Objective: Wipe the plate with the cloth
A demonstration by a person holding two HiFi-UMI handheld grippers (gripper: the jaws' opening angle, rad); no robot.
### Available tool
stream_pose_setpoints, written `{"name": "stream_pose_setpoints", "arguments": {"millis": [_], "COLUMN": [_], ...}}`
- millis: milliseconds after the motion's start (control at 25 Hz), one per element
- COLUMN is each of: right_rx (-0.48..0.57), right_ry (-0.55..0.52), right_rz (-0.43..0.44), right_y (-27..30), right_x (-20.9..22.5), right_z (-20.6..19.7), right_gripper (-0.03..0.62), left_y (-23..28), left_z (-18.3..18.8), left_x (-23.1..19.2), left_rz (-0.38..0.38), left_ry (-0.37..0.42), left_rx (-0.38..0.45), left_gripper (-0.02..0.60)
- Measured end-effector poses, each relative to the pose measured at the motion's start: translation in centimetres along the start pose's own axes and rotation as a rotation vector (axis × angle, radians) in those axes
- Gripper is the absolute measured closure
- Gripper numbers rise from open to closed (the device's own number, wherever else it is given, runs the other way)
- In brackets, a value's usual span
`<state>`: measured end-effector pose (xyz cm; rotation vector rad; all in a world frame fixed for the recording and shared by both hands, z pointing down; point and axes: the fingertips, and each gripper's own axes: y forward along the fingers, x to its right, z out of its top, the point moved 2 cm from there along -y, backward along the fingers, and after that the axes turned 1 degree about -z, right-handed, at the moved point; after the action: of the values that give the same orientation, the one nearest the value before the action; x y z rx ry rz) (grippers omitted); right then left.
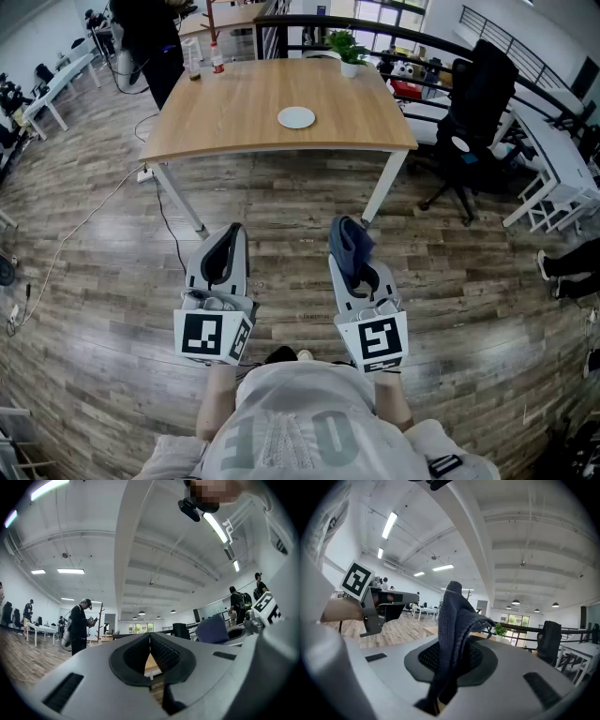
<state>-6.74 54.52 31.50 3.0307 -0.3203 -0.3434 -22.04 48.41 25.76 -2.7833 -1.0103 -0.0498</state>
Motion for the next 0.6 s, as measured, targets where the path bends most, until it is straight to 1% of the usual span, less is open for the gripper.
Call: {"name": "stream_pose_setpoints", "arguments": {"millis": [200, 400, 480, 600], "right_rx": [0.008, 0.015, 0.011, -0.003], "right_ry": [-0.014, 0.003, 0.014, 0.027], "right_rz": [-0.008, -0.042, -0.041, -0.021], "right_y": [0.0, -0.1, 0.0, 0.7], "right_x": [0.7, 1.7, 1.7, 1.0], "right_z": [0.4, 0.0, -0.2, -0.7], "right_gripper": [0.539, 0.539, 0.539, 0.539], "left_y": [0.7, 1.1, 0.8, 0.5], "left_z": [0.6, 0.9, 1.0, 0.5], "left_x": [0.2, 1.0, 1.3, 0.6], "left_rz": [-0.008, -0.03, -0.033, -0.016], "left_ry": [0.001, 0.011, 0.022, 0.025], "left_rx": [0.016, 0.009, 0.002, -0.015], "left_gripper": [0.574, 0.574, 0.574, 0.574]}}
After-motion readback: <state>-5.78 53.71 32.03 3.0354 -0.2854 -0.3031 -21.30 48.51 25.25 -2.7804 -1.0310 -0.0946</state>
